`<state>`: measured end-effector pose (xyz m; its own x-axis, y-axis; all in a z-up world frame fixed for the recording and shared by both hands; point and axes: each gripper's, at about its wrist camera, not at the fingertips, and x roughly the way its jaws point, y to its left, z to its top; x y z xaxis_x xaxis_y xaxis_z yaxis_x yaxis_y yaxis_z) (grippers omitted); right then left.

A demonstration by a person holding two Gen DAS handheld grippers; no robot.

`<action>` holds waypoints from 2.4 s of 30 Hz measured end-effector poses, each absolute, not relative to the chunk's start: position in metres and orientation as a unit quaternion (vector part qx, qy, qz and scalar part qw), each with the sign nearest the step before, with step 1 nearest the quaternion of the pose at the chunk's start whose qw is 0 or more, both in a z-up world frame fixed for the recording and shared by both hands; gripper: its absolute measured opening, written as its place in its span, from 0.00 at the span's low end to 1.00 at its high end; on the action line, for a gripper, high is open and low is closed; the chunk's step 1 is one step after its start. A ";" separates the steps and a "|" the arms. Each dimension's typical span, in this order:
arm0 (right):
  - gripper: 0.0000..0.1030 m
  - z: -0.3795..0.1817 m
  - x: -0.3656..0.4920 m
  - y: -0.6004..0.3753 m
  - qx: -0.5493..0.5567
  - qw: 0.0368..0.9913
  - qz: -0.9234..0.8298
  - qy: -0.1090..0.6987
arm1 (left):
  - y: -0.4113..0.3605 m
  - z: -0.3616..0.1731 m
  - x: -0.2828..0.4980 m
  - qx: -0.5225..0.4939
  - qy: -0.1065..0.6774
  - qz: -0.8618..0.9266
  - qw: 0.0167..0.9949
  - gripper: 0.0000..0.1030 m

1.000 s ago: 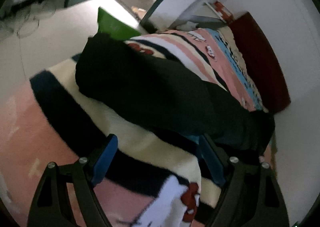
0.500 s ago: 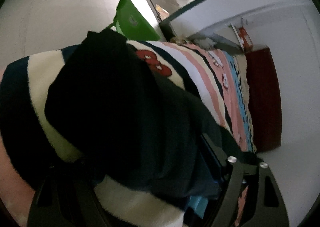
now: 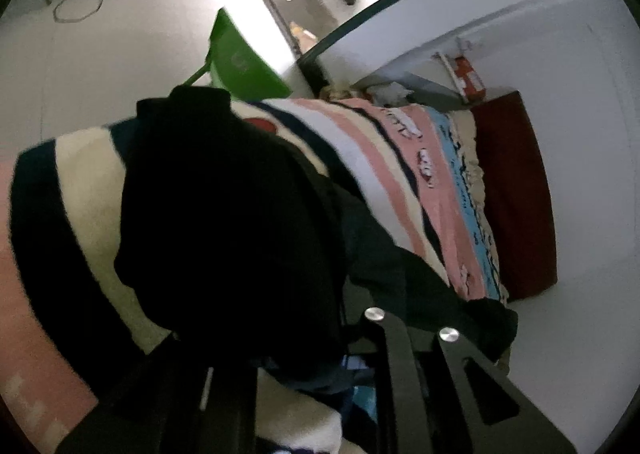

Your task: Fold large clothes

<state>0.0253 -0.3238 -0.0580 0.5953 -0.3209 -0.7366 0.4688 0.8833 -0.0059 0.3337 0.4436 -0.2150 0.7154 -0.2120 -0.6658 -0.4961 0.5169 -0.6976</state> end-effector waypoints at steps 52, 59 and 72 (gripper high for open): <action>0.62 -0.144 -0.019 -0.462 0.195 0.894 -0.179 0.360 | -0.150 -0.134 0.333 -0.053 0.472 -0.119 0.872 0.14; 0.65 -0.148 -0.019 -0.462 0.191 0.894 -0.177 0.364 | -0.148 -0.138 0.334 -0.060 0.479 -0.134 0.865 0.29; 0.69 -0.145 -0.022 -0.453 0.175 0.897 -0.179 0.364 | -0.141 -0.075 0.303 -0.072 0.447 -0.224 0.863 0.49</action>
<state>-0.0216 -0.4528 -0.1449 0.6717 -0.1939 -0.7150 0.4484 0.8747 0.1839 0.3026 -0.1413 -0.0746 0.4999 -0.4505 -0.7397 0.3212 0.8896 -0.3247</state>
